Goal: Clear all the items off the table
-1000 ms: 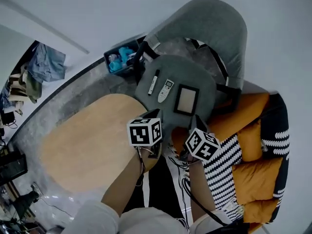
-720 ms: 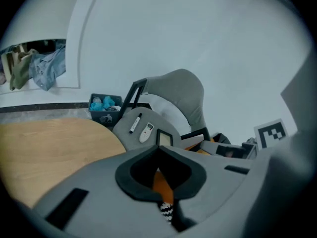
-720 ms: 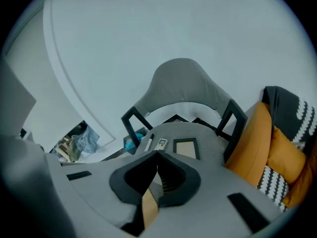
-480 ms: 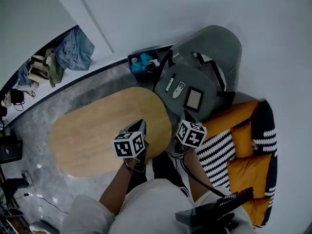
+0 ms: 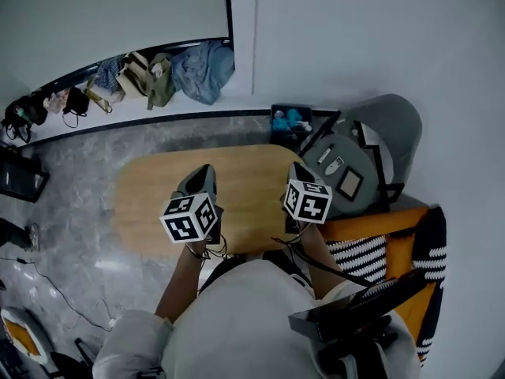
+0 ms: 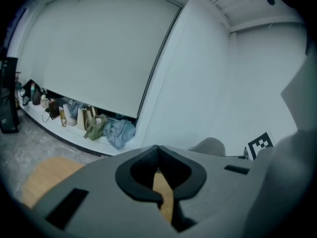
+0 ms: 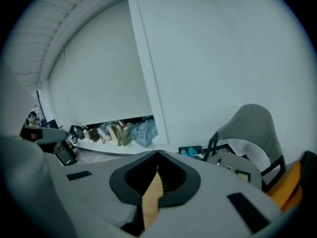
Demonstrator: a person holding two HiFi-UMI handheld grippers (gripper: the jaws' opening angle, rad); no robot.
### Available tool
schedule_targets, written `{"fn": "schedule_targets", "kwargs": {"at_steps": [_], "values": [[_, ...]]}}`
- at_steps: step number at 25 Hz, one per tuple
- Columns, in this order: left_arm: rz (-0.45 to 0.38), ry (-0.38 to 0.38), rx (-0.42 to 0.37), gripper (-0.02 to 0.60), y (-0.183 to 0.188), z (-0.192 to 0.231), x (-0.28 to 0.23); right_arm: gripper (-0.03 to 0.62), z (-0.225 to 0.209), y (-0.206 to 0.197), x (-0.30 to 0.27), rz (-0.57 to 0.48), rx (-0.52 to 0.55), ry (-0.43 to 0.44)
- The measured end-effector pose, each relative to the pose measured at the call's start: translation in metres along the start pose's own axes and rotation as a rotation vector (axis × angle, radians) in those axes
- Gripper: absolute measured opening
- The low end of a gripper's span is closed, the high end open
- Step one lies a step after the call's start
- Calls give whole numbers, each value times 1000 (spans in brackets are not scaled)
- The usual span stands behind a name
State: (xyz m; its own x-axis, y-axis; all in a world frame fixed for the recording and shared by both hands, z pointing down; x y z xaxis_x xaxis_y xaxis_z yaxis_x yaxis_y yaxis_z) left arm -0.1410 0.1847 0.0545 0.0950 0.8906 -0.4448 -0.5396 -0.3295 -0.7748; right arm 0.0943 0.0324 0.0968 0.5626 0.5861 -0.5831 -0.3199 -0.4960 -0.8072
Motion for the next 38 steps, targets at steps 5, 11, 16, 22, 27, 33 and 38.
{"fn": "schedule_targets", "kwargs": {"at_steps": [5,11,16,22,27,33,38], "values": [[-107,94,-65,8,28,47,63,25,64,29,13,-58,51,62],[-202,188,-20,8,31,64,105,25,89,44,33,-105,149,158],[-213,228,-17,8,17,59,127,23,92,43,49,-150,228,170],[-207,249,0,8,9,47,130,23,79,40,58,-148,238,178],[-190,246,-11,8,6,40,121,23,72,43,54,-150,238,186],[-169,235,-25,8,9,34,105,23,65,51,46,-155,235,191],[-161,222,-29,8,15,33,95,23,62,56,42,-149,236,187]]}}
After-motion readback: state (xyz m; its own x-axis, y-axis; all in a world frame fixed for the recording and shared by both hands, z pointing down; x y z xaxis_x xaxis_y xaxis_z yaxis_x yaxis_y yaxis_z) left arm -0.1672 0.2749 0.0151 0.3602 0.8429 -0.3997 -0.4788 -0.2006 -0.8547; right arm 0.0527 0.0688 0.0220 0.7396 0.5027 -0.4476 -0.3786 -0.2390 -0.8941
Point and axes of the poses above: the fingertips, and each gripper's own axes: x backward along the fingers, z to its left, y out of its top, the point moved 10 cm from there along x, backward along the fingers, and after that the axes turned 9 degrees about x, right-handed, at the moved point
